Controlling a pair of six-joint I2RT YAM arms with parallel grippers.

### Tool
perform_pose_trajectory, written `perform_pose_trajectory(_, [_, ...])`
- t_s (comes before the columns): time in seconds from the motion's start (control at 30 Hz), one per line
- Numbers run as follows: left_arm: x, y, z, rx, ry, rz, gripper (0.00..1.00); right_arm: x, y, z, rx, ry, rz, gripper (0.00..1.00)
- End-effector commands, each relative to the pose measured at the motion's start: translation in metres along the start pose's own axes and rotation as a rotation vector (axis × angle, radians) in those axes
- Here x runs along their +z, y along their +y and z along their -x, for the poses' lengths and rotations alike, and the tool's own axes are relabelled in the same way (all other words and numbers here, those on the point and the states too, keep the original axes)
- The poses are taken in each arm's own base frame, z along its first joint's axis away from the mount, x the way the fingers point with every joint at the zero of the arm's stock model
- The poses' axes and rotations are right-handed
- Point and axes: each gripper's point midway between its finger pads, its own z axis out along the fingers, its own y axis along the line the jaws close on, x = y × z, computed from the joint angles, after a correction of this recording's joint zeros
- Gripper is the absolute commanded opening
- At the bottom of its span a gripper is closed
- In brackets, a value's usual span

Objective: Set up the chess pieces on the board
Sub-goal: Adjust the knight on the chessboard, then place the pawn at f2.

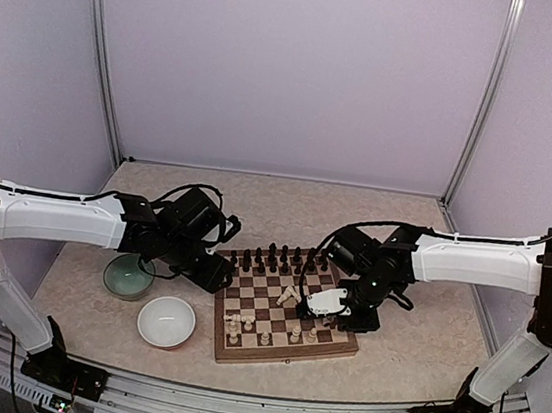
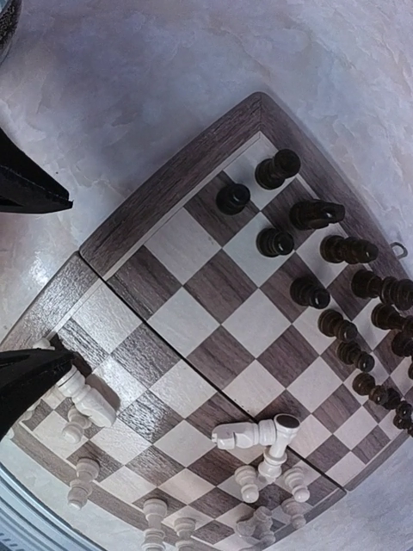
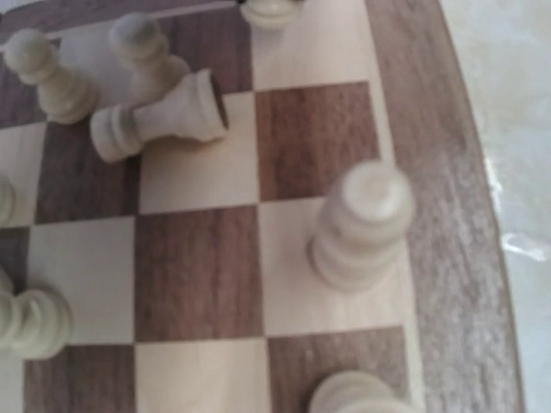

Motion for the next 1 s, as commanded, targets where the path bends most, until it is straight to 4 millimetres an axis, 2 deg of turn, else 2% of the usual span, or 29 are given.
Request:
perform_pose_trajectory(0.0, [0.007, -0.005, -0.006, 0.005, 0.011, -0.011, 0.54, 0.001, -0.016, -0.005, 0.012, 0.014, -0.044, 0.01])
perform_pose_trajectory(0.17, [0.009, -0.006, -0.008, 0.006, 0.012, -0.014, 0.54, 0.000, -0.026, -0.003, 0.028, -0.006, -0.058, 0.01])
perform_pose_trajectory(0.63, [0.006, -0.006, -0.004, 0.012, 0.004, -0.009, 0.54, 0.009, -0.028, -0.005, 0.033, 0.003, -0.041, 0.03])
perform_pose_trajectory(0.87, [0.004, -0.006, -0.003, 0.011, 0.002, -0.010, 0.54, -0.009, -0.024, 0.005, 0.025, -0.005, -0.023, 0.03])
perform_pose_trajectory(0.97, [0.004, -0.006, -0.002, 0.010, -0.001, -0.011, 0.54, -0.018, -0.025, 0.016, 0.009, -0.021, -0.033, 0.03])
